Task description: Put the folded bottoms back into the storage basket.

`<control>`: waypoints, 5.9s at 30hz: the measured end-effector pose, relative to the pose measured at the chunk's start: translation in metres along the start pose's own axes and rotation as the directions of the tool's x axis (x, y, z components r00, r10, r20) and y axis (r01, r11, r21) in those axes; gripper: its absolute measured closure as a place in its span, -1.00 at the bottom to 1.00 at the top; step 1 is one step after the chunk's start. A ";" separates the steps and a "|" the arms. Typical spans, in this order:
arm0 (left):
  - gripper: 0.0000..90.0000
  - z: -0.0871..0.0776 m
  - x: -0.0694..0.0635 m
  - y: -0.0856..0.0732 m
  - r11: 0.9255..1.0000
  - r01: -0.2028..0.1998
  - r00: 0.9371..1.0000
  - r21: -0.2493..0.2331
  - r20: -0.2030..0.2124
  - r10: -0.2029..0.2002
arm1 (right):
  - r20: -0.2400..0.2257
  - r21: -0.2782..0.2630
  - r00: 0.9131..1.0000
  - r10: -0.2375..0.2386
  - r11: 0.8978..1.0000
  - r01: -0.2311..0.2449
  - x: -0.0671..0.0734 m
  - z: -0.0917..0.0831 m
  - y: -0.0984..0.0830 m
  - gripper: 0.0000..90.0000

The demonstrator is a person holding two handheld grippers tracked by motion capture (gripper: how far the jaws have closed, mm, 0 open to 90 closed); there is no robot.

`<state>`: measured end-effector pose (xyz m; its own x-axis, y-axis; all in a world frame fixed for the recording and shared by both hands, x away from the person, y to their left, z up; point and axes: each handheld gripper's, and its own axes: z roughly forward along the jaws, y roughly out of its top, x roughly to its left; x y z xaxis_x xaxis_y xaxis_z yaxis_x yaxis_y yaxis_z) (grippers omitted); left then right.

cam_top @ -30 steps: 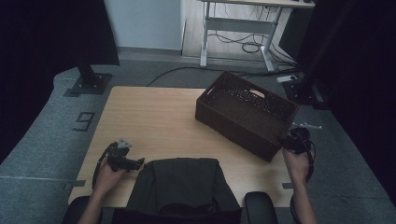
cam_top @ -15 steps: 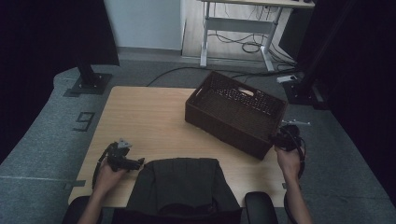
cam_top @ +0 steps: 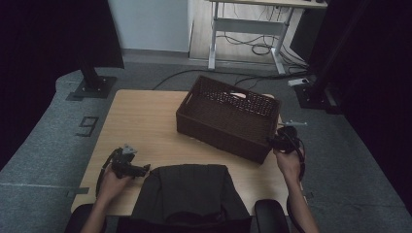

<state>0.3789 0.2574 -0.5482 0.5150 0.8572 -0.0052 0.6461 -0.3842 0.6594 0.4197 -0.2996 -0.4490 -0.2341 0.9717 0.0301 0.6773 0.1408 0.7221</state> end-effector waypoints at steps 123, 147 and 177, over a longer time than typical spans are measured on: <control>-1.00 -0.016 0.019 -0.018 1.000 0.007 1.000 0.004 -0.005 -0.007 | -0.106 0.088 0.985 -0.137 0.985 0.147 0.022 0.039 -0.074 -1.00; -1.00 -0.016 0.019 -0.017 1.000 0.005 1.000 0.004 -0.003 -0.005 | -0.116 0.007 0.984 -0.138 0.990 0.140 0.028 0.060 -0.093 -1.00; -1.00 -0.041 -0.010 -0.019 0.999 -0.024 0.999 0.043 -0.036 0.026 | -0.192 -0.011 0.973 -0.129 0.991 0.130 0.044 0.025 -0.101 -1.00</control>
<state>0.3382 0.2698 -0.5305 0.5109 0.8588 0.0386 0.6570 -0.4191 0.6266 0.3580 -0.2664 -0.5376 -0.4495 0.8906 0.0687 0.6335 0.2636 0.7275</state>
